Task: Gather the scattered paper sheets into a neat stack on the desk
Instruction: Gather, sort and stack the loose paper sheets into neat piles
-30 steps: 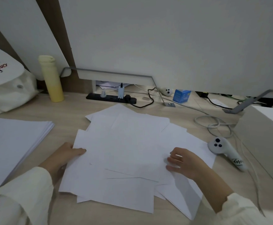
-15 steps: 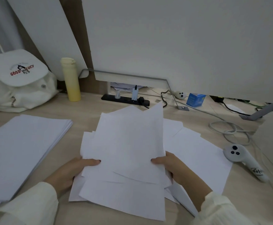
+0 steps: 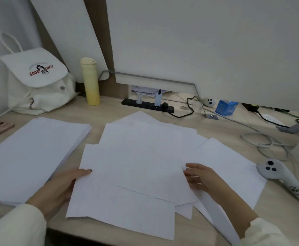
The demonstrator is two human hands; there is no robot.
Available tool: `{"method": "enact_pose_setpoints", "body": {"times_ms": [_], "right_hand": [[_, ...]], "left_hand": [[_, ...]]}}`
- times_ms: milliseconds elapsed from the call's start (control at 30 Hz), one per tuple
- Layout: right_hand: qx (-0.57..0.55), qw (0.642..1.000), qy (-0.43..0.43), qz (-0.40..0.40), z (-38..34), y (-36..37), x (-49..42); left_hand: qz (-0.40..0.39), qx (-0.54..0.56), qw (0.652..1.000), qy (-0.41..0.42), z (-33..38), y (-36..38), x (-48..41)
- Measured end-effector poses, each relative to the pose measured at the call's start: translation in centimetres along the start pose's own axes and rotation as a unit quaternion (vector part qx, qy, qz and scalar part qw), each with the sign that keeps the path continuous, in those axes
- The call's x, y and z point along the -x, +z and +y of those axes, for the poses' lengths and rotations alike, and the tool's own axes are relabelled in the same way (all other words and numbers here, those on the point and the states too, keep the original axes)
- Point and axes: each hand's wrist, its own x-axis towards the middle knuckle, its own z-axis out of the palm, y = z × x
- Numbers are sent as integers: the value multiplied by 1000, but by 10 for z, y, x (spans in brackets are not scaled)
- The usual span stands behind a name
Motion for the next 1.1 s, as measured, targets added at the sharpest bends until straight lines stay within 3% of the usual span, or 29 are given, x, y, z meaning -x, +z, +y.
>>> {"method": "enact_pose_setpoints", "body": {"times_ms": [200,433,633,800,933,1033,1067,1100], "right_hand": [[64,998,-1,-29,-5,30,-1],[59,993,-69,-70,-5,59,8],[-74,987,-71,-120,-7,46,11],[6,995,-16,-95,1,56,3],[22,997,-16,-66,7,63,0],[-57,998,3,-41,11,65,-3],[-82,996,11,-39,12,66,-3],[-96,994,14,-40,13,68,-3]], "left_hand": [[-36,-29,999,-20,15,4,-1],[-35,-94,994,-48,20,4,-1],[-51,23,998,20,0,-14,2],[0,35,996,79,-11,-13,3],[-30,106,992,56,-14,-12,14],[-116,251,960,46,-11,-17,21],[-176,308,934,50,-14,-14,16],[-171,354,919,18,-13,-9,15]]}}
